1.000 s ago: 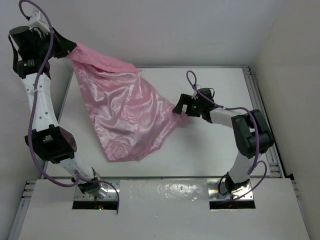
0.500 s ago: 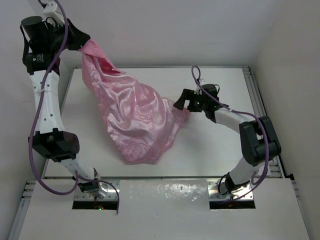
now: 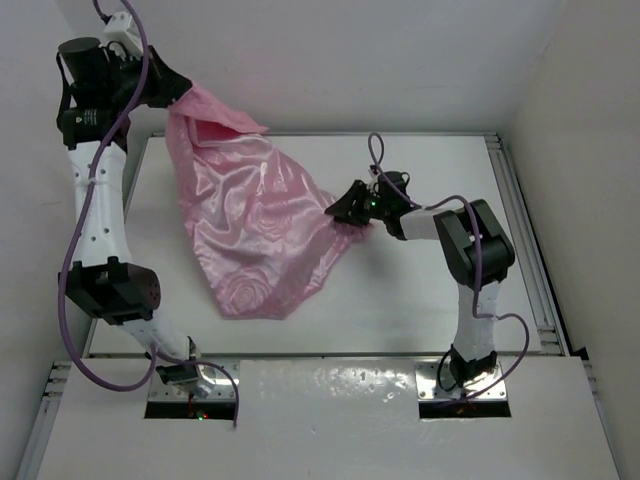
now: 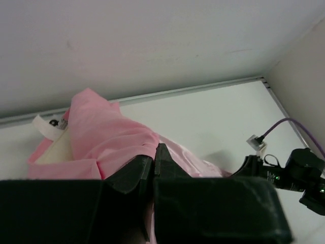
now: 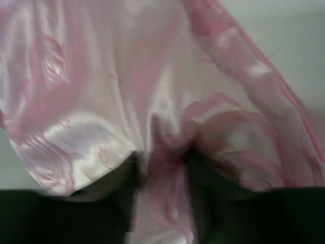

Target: Put the pillow into the pillowcase

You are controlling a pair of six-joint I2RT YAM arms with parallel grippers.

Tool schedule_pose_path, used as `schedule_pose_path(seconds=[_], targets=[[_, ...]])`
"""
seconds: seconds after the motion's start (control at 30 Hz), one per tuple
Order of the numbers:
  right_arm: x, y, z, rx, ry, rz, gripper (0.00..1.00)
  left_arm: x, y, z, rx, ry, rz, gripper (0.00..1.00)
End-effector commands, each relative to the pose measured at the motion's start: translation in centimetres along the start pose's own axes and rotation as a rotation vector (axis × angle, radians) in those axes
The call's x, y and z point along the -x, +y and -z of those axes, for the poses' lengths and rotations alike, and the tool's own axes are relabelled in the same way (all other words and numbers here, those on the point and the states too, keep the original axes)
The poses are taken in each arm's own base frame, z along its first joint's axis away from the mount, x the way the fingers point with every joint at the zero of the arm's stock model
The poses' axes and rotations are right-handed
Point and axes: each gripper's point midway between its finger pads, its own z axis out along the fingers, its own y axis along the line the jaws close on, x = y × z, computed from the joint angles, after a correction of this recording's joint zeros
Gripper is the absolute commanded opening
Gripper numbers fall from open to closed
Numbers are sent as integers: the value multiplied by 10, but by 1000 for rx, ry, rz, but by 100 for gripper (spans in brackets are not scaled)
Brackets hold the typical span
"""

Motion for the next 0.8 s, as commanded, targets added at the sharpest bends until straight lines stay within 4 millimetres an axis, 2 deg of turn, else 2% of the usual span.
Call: schedule_pose_path(seconds=[0.0, 0.03, 0.07, 0.1, 0.13, 0.17, 0.2, 0.23, 0.27, 0.3, 0.33, 0.37, 0.4, 0.43, 0.47, 0.5, 0.53, 0.6, 0.63, 0.67, 0.7, 0.73, 0.77], targets=[[41, 21, -12, 50, -92, -51, 32, 21, 13, 31, 76, -75, -4, 0], [48, 25, -12, 52, -107, -41, 6, 17, 28, 42, 128, -71, 19, 0], [59, 20, -11, 30, -145, -32, 0, -7, 45, 45, 173, -20, 76, 0], [73, 24, -10, 20, -176, -25, 0, -20, 63, 52, 241, -1, 125, 0], [94, 19, -4, -9, -241, -12, 0, -53, 94, 69, 339, 48, 205, 0], [108, 17, -1, -24, -275, -9, 0, -72, 105, 78, 373, 74, 249, 0], [128, 23, 3, -24, -316, 1, 0, -87, 125, 99, 439, 80, 283, 0], [150, 18, 10, -38, -358, 8, 0, -108, 135, 107, 467, 110, 314, 5], [165, 17, 14, -51, -389, 12, 0, -150, 141, 111, 470, 182, 368, 27], [188, 27, 17, -53, -415, 25, 0, -166, 150, 123, 490, 213, 341, 35], [204, 18, 19, -80, -436, 39, 0, -187, 152, 129, 506, 259, 365, 43], [216, 17, 20, -93, -445, 53, 0, -205, 159, 138, 548, 299, 375, 58], [238, 40, 23, -54, -463, 104, 0, -231, 159, 142, 551, 353, 391, 64], [246, 50, 21, -34, -453, 179, 0, -243, 164, 150, 569, 383, 385, 75], [244, 47, 10, -27, -417, 208, 36, -251, 166, 152, 575, 405, 376, 87], [250, 73, 12, 18, -375, 258, 64, -256, 166, 150, 563, 433, 344, 90], [247, 75, 9, 5, -348, 320, 98, -253, 165, 148, 557, 437, 322, 100], [235, 70, 16, -54, -292, 344, 99, -246, 156, 130, 496, 466, 214, 100], [235, 63, 24, -93, -309, 354, 99, -235, 154, 123, 488, 461, 162, 100], [244, 89, 49, -69, -383, 394, 99, -231, 151, 118, 458, 476, 90, 100], [223, 52, 54, -137, -362, 346, 99, -232, 139, 106, 405, 507, 50, 100], [215, 48, 65, -147, -370, 339, 99, -234, 132, 100, 371, 527, 20, 100], [193, 39, 81, -166, -360, 326, 99, -241, 119, 89, 299, 567, -41, 100]])
